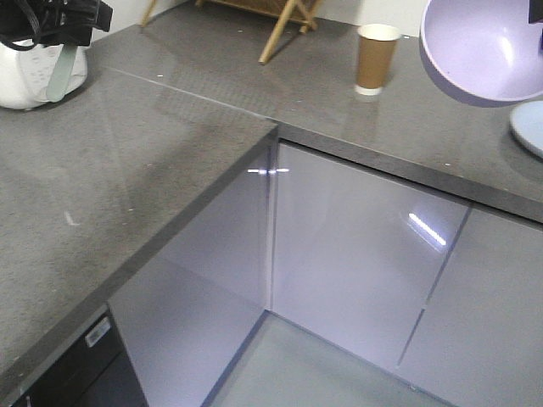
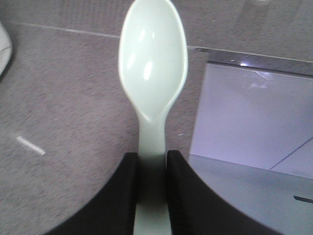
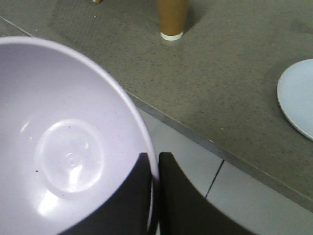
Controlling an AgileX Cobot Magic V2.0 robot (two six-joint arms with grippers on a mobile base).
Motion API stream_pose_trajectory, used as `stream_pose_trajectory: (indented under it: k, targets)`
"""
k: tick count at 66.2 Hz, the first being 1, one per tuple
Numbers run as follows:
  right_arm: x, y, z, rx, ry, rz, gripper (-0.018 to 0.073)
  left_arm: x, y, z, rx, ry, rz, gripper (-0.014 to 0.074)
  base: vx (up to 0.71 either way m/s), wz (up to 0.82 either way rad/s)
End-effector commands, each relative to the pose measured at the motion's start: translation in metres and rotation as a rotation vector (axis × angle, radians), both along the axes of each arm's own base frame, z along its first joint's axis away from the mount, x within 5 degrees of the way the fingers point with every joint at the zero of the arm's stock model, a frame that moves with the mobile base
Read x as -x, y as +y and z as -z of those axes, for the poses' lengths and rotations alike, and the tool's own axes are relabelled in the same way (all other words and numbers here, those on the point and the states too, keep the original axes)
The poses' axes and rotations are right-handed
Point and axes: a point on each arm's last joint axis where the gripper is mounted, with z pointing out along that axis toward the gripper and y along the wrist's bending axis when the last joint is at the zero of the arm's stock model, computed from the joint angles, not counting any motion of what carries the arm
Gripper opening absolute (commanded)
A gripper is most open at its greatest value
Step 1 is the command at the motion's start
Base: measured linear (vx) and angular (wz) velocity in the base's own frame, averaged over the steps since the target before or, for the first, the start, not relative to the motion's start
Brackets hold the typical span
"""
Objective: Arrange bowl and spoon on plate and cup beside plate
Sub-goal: 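Drive the base, holding spoon and bowl, to the counter with the blue plate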
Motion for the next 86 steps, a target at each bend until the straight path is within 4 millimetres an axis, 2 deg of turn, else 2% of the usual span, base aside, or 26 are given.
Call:
stream_pose_trajectory:
  k: [1,51,86]
  targets:
    - [0.0104,-0.0002,-0.0235,-0.001,-0.129,0.01,-0.0006,0.0147,0.001,-0.029,0.038,-0.132,0.005,-0.0006,-0.02,-0.38]
    - [0.0104,-0.0002,-0.0235,-0.001,-0.129,0.01,-0.0006,0.0147,0.001,-0.029,0.038,-0.132,0.005,-0.0006,-0.01,-0.38]
    - [0.0104,-0.0002,-0.0235,-0.001,-0.129,0.011,-0.0006,0.0147,0.001,-0.029,0.038,-0.132,0.005,-0.0006,0.03,-0.21]
